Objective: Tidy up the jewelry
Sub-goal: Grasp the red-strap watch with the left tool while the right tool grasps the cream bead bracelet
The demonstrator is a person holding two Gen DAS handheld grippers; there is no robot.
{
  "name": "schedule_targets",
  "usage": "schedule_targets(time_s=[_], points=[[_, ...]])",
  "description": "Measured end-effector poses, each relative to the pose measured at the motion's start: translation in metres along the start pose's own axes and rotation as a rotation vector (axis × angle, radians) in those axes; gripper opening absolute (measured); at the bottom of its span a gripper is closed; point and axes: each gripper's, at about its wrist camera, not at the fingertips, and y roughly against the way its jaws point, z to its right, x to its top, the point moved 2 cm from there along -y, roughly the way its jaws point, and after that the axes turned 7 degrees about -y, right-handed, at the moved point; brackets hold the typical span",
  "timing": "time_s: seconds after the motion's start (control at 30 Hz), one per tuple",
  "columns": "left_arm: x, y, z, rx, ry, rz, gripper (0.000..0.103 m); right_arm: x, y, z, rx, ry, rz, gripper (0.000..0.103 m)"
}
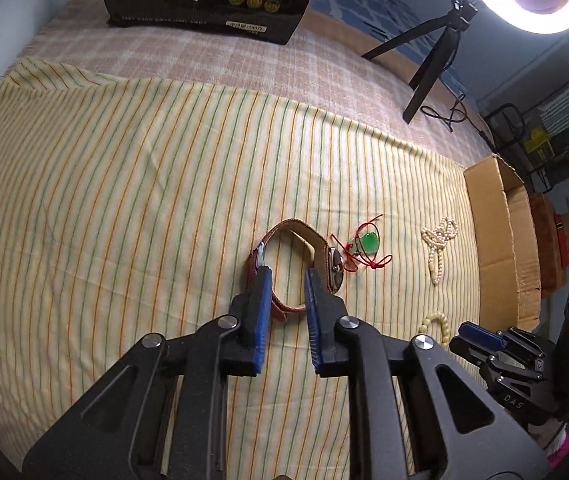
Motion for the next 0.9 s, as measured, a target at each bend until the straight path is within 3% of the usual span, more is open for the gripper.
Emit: schedule_targets(time_s=[0.33,0.53,0.9], points=[[0.005,-0.012,-0.008,0.037,0.024,0.003,0.015,-0.002,-0.015,0.004,-0.027,0.000,-0.032,0.018],[0.007,-0.010,-0.012,0.018,0.031,-0.011,0.015,0.002,-0.020,0.000,-0.028,0.006,-0.034,0.018],[0.008,-0.029,-0.012,0.079,0.000,-0.059,0.015,0.001,-0.024,-0.005,-0.036,0.017,-0.035,0.018]])
